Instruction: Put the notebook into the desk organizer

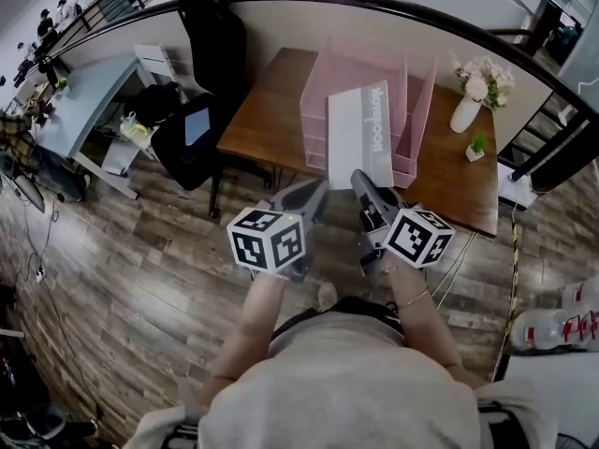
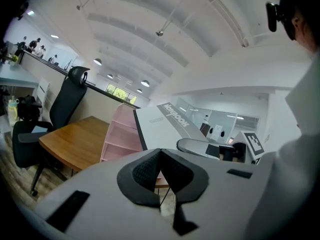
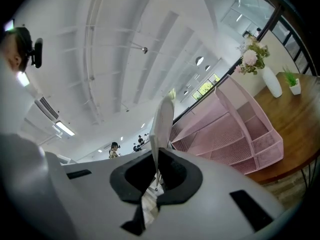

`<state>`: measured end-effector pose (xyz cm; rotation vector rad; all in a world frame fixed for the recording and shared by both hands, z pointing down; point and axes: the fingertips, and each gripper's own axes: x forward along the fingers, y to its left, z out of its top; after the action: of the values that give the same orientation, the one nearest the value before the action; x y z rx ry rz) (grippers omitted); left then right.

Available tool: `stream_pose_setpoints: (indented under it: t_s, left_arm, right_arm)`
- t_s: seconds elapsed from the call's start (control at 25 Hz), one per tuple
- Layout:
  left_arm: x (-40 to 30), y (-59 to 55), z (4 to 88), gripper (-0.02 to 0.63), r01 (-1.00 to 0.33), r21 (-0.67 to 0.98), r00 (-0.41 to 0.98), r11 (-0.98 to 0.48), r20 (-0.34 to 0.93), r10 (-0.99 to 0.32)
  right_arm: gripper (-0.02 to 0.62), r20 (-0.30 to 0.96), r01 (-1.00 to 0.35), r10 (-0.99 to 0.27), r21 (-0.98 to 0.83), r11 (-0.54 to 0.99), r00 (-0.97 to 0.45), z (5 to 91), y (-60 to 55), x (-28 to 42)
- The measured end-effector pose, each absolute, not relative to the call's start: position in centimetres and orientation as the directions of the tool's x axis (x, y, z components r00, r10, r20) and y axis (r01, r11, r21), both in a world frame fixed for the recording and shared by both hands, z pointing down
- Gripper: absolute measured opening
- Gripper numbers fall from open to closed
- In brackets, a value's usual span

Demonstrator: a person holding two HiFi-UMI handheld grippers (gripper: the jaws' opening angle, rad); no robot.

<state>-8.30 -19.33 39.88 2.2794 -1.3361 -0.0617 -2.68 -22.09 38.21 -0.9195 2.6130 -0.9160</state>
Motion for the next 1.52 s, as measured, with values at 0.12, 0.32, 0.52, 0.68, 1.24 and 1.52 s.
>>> stream_pose_setpoints:
  t_s: [0.12, 0.32, 0.52, 0.68, 1.24, 1.52]
  left_arm:
    - [-8.8, -21.3, 39.8, 0.011, -0.814, 0.434, 0.507, -0.387, 0.204, -0.838]
    - [-8.7, -23.8, 40.2, 0.011, -0.801, 0.464, 0.507, -0.377, 0.192, -0.840]
    - [-8.6, -25.4, 41.0, 0.011, -0.789, 0.486, 0.518, -0.376, 0.197, -0.833]
    - [-8.4, -26.5, 41.4, 0.011, -0.780, 0.492, 0.535, -0.386, 0.206, -0.819]
    - [-10.2, -29.7, 41.8, 0.011, -0.746, 0.516, 0.592, -0.421, 0.226, -0.774]
    - [-10.6, -30.7, 41.5, 0.011, -0.728, 0.517, 0.623, -0.451, 0.225, -0.749]
  right_arm:
    - [0.018, -0.010, -0.477, -0.621, -0.631, 0.612, -0.784, 38.2, -24.0, -3.0]
    - [0.018, -0.014, -0.456, -0.610, -0.651, 0.606, -0.792, 38.7, -25.6, -3.1]
    - [0.018, -0.033, -0.434, -0.622, -0.687, 0.582, -0.782, 38.9, -26.9, -3.0]
    - [0.018, -0.031, -0.443, -0.641, -0.698, 0.563, -0.767, 39.1, -28.2, -2.7]
    - [0.018, -0.020, -0.442, -0.705, -0.766, 0.466, -0.709, 39.9, -31.5, -3.8]
    - [0.017, -0.038, -0.381, -0.732, -0.835, 0.398, -0.680, 40.1, -32.5, -4.0]
